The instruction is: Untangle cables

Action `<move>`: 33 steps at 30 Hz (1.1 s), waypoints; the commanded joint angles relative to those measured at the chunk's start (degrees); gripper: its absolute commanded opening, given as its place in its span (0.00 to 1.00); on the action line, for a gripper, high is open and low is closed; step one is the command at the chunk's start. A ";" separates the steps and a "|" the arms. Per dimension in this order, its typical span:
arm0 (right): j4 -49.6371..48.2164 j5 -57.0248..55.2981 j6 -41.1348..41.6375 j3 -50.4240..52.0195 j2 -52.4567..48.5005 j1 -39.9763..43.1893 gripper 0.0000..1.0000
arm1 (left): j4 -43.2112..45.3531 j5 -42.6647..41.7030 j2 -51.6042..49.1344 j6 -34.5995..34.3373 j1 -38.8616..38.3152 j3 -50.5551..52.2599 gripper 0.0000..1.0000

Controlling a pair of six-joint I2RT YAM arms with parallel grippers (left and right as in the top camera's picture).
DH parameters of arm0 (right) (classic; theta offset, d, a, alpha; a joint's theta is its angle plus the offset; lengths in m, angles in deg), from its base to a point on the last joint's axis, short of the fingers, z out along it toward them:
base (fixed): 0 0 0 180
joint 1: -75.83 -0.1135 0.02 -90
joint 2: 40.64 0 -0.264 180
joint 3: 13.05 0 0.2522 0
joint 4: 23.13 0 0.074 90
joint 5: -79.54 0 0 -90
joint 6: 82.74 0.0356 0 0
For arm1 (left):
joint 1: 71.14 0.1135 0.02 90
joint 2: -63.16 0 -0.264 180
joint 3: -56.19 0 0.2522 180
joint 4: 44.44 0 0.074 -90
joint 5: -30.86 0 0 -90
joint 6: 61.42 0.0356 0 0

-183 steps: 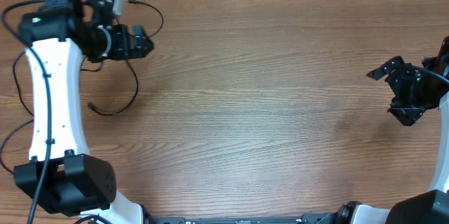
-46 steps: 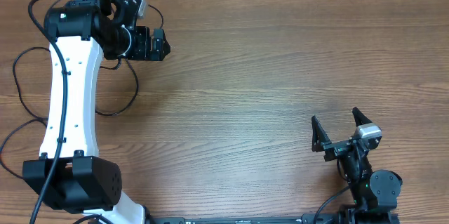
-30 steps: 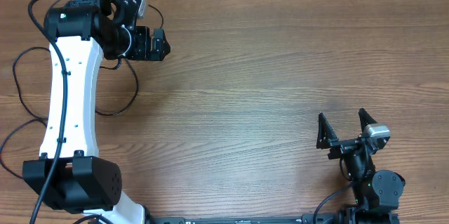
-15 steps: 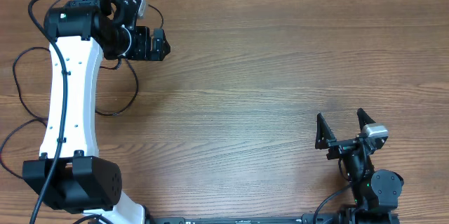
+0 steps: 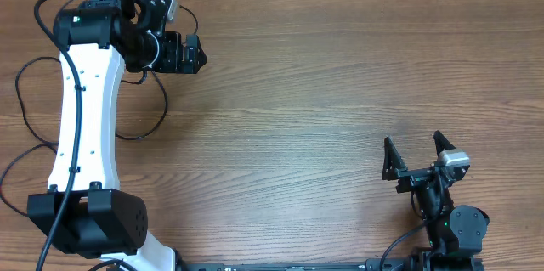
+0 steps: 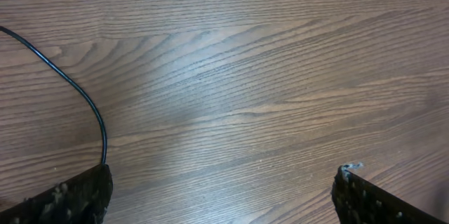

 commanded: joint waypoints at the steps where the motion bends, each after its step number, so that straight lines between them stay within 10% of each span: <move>1: -0.37 -0.59 -0.35 0.57 0.63 -0.31 1.00 | 0.07 -0.02 0.07 -0.50 -0.22 -0.76 1.00; 33: -0.37 -0.61 -0.35 0.57 0.63 -0.31 1.00 | 0.09 0.57 -1.27 -0.50 -0.11 -0.76 0.99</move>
